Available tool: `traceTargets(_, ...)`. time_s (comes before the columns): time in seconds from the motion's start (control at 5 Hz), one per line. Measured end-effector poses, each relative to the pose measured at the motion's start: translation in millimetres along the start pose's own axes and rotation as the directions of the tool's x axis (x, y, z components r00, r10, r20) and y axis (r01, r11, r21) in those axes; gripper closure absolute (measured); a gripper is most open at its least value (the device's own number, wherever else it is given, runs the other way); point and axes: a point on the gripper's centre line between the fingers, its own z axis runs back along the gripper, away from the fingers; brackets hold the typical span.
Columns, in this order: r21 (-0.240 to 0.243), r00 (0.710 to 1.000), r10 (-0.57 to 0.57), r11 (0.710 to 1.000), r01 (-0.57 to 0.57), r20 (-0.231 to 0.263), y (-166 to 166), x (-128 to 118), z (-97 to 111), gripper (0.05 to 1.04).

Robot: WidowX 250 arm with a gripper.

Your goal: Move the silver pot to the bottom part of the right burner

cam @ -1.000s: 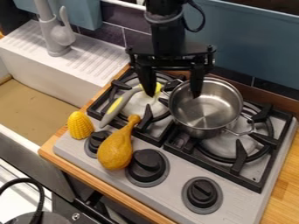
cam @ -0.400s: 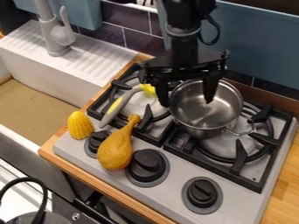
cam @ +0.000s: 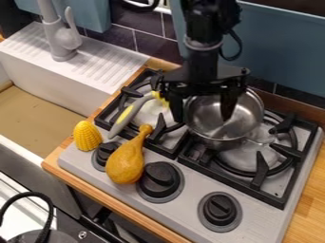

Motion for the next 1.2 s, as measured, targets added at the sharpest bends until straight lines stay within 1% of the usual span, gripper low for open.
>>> traceTargets(0.2, 0.0, 1.0, -0.027, 1.0, 0.027, -0.002, 4.0, -5.1, -7.4, 0.085)
traceTargets(0.4, -0.009, 0.997, -0.069, 0.998, 0.069, 0.021, 8.3, -14.4, -10.0, 0.085)
traceTargets(0.6, -0.026, 0.997, -0.081, 0.996, 0.081, 0.016, 7.3, -18.2, -12.0, 0.117)
traceTargets(0.8, -0.018, 0.994, -0.111, 0.994, 0.111, 0.013, 8.5, -18.5, -11.7, 0.381)
traceTargets(1.0, -0.018, 0.992, -0.129, 0.991, 0.129, 0.014, 6.3, -15.6, -8.3, 0.694)
traceTargets(1.2, -0.015, 0.988, -0.15, 0.988, 0.15, 0.023, 5.1, -14.9, -8.0, 0.91)
